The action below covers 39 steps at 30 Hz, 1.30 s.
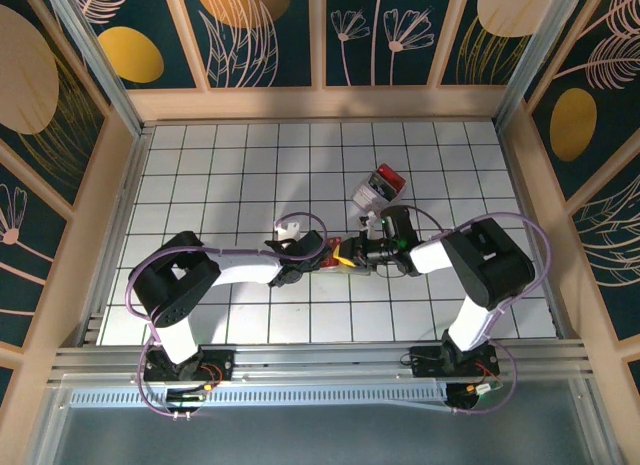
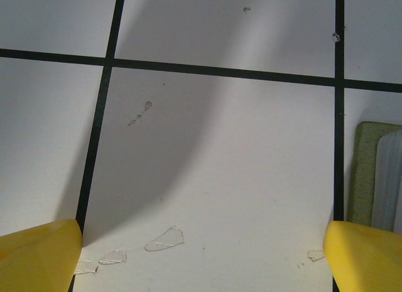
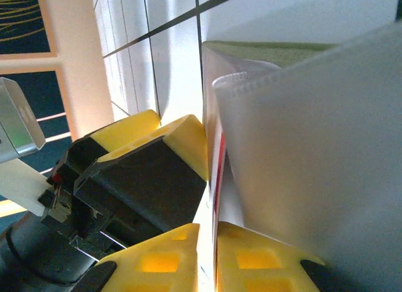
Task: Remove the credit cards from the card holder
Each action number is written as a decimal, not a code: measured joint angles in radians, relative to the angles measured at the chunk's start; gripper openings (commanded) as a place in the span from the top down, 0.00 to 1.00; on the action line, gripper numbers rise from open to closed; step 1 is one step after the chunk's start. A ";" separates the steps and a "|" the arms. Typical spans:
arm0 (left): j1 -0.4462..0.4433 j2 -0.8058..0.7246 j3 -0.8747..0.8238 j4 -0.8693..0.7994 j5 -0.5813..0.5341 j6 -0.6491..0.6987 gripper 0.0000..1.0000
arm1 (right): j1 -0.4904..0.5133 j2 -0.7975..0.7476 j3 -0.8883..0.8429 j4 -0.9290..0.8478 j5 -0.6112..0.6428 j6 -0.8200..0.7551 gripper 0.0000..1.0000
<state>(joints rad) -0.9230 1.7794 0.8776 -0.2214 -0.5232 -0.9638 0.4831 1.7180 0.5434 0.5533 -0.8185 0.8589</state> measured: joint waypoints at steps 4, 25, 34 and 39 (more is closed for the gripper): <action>0.000 0.000 0.000 0.000 -0.001 0.000 0.01 | -0.002 -0.038 0.026 -0.111 0.047 -0.053 0.96; 0.001 -0.004 0.048 -0.097 -0.002 0.033 0.01 | -0.004 -0.082 0.162 -0.483 0.254 -0.219 0.97; 0.001 -0.005 0.148 -0.121 -0.002 0.140 0.01 | 0.008 -0.082 0.187 -0.526 0.281 -0.232 0.97; 0.001 0.027 0.183 -0.075 -0.002 0.192 0.01 | 0.013 -0.082 0.192 -0.536 0.295 -0.232 0.93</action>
<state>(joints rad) -0.9222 1.8061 1.0607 -0.2966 -0.5251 -0.7715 0.4957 1.6363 0.7357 0.0174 -0.5236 0.6266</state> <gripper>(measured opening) 0.988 0.059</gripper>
